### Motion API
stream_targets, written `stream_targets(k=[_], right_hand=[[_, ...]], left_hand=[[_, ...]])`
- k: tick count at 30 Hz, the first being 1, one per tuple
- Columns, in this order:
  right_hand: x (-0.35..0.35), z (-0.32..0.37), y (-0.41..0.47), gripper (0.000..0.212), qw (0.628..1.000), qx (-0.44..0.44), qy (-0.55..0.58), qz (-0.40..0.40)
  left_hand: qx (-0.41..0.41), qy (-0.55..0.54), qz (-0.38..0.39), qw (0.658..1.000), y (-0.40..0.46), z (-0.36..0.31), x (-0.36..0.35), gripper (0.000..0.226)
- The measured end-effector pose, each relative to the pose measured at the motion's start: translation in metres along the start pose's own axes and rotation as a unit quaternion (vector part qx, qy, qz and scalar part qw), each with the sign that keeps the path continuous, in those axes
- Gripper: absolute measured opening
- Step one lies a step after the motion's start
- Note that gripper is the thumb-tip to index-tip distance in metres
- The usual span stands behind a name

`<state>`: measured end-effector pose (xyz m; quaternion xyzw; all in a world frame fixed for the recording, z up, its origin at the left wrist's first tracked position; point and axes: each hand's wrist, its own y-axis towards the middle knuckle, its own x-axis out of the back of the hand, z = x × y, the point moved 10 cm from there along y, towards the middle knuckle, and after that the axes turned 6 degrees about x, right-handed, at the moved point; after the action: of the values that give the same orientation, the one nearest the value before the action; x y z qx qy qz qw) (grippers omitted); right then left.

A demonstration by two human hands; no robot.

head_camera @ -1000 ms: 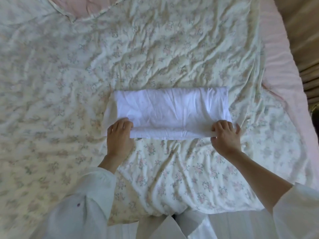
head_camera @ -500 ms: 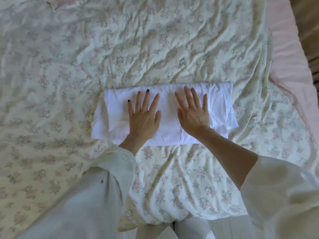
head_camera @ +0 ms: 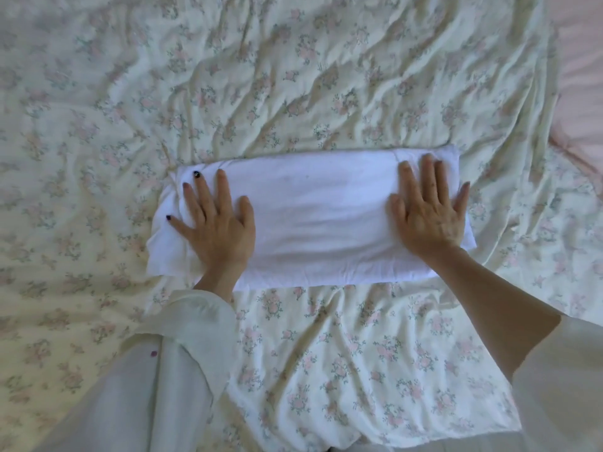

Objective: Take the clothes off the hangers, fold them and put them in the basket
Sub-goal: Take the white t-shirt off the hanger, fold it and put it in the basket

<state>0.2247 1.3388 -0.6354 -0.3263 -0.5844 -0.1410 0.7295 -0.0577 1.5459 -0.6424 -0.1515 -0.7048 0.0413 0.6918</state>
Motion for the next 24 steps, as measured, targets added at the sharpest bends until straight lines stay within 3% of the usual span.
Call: stream_targets(k=[3, 6, 9, 13, 16, 20, 22, 24], right_hand=[[-0.004, -0.022, -0.014, 0.065, 0.989, -0.077, 0.125, 0.019], [0.018, -0.032, -0.029, 0.066, 0.954, -0.119, 0.272, -0.047], [0.030, -0.044, -0.036, 0.052, 0.920, -0.174, 0.344, -0.076], [0.011, -0.052, -0.045, 0.037, 0.834, -0.300, 0.462, 0.030], [0.009, -0.038, -0.052, 0.033, 0.783, -0.293, 0.543, 0.084], [0.043, -0.002, -0.051, 0.018, 0.726, -0.228, 0.646, 0.061], [0.065, 0.030, -0.045, 0.015, 0.729, -0.161, 0.663, 0.062], [0.083, 0.080, -0.041, 0.023, 0.729, -0.077, 0.673, 0.099]], left_hand=[[0.064, -0.024, 0.043, 0.997, -0.005, 0.008, -0.002, 0.062], [0.081, -0.034, 0.039, 0.995, -0.016, -0.003, 0.009, 0.062], [-0.005, -0.059, 0.033, 0.998, -0.038, -0.037, 0.013, 0.060], [-0.138, -0.041, 0.083, 0.986, -0.077, -0.091, -0.002, 0.064], [-0.140, -0.026, 0.165, 0.976, -0.086, -0.100, -0.022, 0.065], [-0.106, -0.123, 0.252, 0.954, -0.070, -0.095, -0.012, 0.055], [-0.044, -0.269, 0.303, 0.913, -0.060, -0.086, -0.001, 0.043], [0.066, -0.489, 0.364, 0.790, -0.056, -0.070, 0.014, 0.039]])
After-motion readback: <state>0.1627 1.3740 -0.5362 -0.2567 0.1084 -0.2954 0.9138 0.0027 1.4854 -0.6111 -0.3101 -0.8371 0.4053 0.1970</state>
